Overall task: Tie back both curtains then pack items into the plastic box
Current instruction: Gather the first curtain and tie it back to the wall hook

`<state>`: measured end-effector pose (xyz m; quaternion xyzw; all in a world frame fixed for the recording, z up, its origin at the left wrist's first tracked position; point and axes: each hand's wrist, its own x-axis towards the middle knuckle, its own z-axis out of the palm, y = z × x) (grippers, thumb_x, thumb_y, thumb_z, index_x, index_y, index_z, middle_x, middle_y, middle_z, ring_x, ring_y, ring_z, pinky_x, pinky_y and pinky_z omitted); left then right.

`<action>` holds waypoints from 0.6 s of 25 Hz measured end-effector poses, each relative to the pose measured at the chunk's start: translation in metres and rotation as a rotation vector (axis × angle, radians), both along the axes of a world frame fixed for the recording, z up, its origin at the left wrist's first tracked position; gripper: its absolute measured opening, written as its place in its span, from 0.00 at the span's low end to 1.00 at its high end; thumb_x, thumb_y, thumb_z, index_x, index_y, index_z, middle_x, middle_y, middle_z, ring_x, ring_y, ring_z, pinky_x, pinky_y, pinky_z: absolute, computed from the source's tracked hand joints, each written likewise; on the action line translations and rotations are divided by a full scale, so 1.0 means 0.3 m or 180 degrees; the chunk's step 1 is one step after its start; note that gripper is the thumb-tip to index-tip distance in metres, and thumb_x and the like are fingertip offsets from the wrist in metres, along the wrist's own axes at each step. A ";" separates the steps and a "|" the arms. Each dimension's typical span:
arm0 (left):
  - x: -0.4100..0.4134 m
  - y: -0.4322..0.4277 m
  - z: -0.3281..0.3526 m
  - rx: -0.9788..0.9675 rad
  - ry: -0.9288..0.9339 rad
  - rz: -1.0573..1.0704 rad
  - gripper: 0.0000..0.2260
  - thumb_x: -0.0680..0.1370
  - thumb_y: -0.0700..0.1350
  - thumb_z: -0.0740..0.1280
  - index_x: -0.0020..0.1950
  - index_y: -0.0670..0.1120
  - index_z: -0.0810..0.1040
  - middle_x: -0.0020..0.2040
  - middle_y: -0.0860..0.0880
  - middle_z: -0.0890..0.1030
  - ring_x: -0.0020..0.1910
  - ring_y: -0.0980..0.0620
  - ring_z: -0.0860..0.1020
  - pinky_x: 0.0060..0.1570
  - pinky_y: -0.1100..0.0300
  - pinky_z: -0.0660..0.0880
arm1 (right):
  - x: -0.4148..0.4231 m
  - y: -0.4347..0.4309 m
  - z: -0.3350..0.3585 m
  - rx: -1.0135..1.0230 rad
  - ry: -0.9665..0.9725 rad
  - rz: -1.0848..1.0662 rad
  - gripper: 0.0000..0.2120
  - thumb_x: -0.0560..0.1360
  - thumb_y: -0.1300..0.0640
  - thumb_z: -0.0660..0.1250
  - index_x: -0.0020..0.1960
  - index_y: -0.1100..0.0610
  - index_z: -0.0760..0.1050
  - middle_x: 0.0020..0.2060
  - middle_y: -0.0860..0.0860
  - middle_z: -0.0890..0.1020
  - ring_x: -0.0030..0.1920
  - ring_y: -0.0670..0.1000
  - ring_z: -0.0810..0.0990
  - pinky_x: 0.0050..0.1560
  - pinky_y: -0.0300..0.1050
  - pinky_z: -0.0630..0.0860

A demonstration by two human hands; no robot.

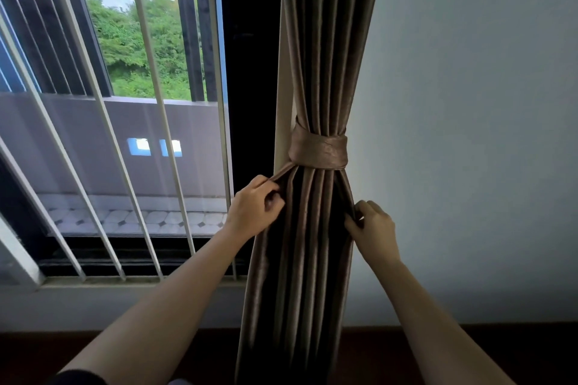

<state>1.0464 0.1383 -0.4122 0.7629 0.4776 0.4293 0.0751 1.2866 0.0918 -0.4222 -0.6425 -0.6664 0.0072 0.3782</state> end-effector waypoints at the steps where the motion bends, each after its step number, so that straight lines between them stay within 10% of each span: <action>1: 0.023 -0.002 0.011 0.0003 0.0098 0.0104 0.15 0.74 0.53 0.64 0.49 0.44 0.80 0.45 0.52 0.77 0.31 0.57 0.74 0.35 0.53 0.78 | -0.003 0.002 -0.006 0.0006 0.0015 0.0003 0.06 0.73 0.62 0.68 0.41 0.64 0.74 0.35 0.50 0.72 0.32 0.52 0.70 0.35 0.42 0.64; 5: 0.074 -0.032 0.035 -0.0181 0.0406 0.0319 0.23 0.72 0.65 0.61 0.49 0.47 0.80 0.43 0.55 0.77 0.35 0.53 0.78 0.36 0.57 0.76 | -0.006 -0.002 -0.029 0.0070 0.0082 -0.0042 0.08 0.73 0.62 0.68 0.37 0.60 0.70 0.34 0.50 0.70 0.30 0.50 0.67 0.31 0.34 0.60; 15: 0.019 -0.162 0.023 0.0166 0.0210 0.0097 0.10 0.77 0.44 0.62 0.37 0.43 0.72 0.29 0.54 0.68 0.24 0.55 0.68 0.25 0.54 0.72 | -0.077 -0.022 -0.021 0.0086 0.0086 0.0168 0.09 0.72 0.64 0.68 0.36 0.60 0.70 0.32 0.48 0.67 0.28 0.46 0.64 0.30 0.36 0.58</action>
